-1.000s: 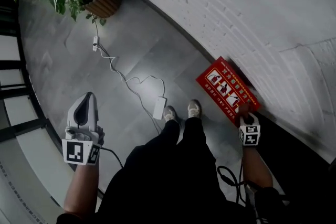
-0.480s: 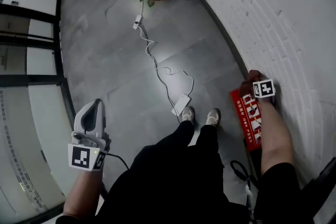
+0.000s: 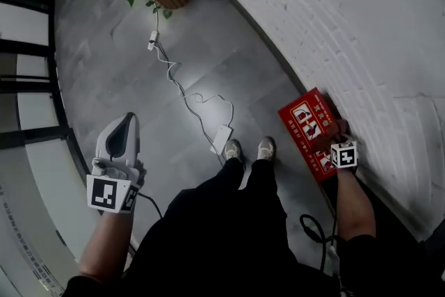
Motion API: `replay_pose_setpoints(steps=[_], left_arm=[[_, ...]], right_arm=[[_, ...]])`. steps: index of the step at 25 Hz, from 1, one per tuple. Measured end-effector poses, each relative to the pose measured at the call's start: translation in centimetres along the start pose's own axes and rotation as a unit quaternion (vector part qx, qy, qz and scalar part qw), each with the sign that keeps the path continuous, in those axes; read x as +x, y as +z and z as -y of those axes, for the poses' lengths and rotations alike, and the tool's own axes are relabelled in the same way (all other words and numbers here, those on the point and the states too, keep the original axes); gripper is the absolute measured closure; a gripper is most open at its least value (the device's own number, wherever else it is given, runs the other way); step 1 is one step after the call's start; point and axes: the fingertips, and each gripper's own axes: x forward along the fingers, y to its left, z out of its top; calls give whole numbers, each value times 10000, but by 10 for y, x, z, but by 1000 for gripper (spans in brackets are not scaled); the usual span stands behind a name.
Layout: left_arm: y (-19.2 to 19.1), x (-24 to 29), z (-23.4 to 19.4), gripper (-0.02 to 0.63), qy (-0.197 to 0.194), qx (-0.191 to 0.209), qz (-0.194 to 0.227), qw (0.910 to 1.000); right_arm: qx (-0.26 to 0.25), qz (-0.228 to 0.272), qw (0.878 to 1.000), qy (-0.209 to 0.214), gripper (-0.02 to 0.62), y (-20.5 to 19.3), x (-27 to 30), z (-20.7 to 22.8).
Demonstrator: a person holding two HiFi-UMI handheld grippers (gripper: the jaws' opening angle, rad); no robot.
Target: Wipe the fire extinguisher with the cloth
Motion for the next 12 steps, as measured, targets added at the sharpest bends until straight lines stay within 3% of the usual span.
replay_pose_setpoints(steps=[5,9,10,12], left_arm=[[10,31,33,607,-633,106,173,9978],[14,35,41,607,-795,123,259,9964],[13,32,37,607,-760,114,266,9967],[9,23,24,607,-603,57,264,9978]], right_arm=[[702,-341,9960,-431,522,-115,-45,24],[1770,-1349,9725,-690,522,-218,-69,28],[1959,-1310,9686,-797,522,-229,-77,27],[1865,-857,9744,-915,522,-214,-89,16]])
